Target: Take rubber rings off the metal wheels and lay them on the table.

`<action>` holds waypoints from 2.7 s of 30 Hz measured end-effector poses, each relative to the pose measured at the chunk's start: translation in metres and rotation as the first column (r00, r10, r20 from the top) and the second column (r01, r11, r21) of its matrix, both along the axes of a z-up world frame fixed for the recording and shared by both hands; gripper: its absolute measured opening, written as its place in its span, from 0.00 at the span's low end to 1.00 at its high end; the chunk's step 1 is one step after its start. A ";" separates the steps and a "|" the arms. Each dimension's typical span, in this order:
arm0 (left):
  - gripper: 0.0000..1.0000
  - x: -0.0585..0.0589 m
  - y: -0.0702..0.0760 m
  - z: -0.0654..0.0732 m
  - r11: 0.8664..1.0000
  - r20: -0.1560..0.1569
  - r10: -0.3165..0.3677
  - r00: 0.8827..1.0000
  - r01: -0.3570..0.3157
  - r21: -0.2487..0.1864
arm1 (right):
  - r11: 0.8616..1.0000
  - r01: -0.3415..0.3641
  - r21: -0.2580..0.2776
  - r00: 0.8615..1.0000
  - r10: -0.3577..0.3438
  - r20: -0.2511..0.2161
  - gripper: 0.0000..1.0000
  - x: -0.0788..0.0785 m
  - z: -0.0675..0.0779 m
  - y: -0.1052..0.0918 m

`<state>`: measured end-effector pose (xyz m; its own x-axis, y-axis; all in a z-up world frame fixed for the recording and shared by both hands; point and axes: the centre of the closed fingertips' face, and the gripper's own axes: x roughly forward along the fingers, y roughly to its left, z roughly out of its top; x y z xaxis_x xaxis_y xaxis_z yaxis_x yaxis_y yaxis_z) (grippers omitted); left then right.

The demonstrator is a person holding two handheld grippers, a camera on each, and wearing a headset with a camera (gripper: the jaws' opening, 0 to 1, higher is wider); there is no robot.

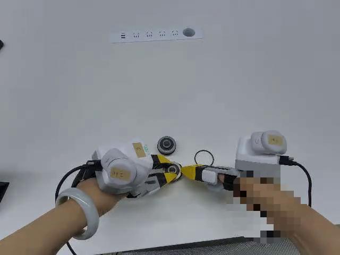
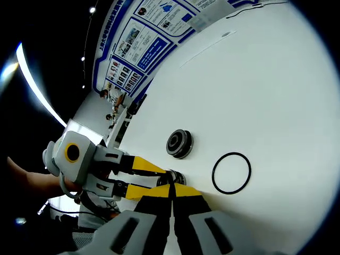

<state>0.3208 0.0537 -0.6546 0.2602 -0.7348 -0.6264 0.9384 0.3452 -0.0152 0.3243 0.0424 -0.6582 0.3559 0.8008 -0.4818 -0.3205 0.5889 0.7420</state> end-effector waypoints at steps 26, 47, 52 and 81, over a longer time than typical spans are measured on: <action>0.13 0.000 0.000 0.000 1.000 -0.003 0.000 1.000 0.000 0.002 | 0.998 -0.022 0.057 1.000 0.022 0.008 0.01 -0.005 0.015 0.013; 0.20 0.000 -0.001 0.008 1.000 0.020 -0.009 1.000 0.010 -0.020 | 0.997 0.040 0.064 0.999 -0.038 -0.028 0.02 -0.003 0.008 0.005; 0.26 0.001 0.006 0.011 1.000 0.026 0.004 1.000 -0.004 -0.030 | 0.996 0.035 0.076 0.999 -0.033 -0.023 0.02 -0.003 0.013 0.008; 0.47 0.002 0.046 0.012 0.995 0.022 0.095 0.995 -0.094 -0.045 | 0.991 0.040 0.129 0.999 -0.041 0.001 0.02 -0.004 0.033 0.011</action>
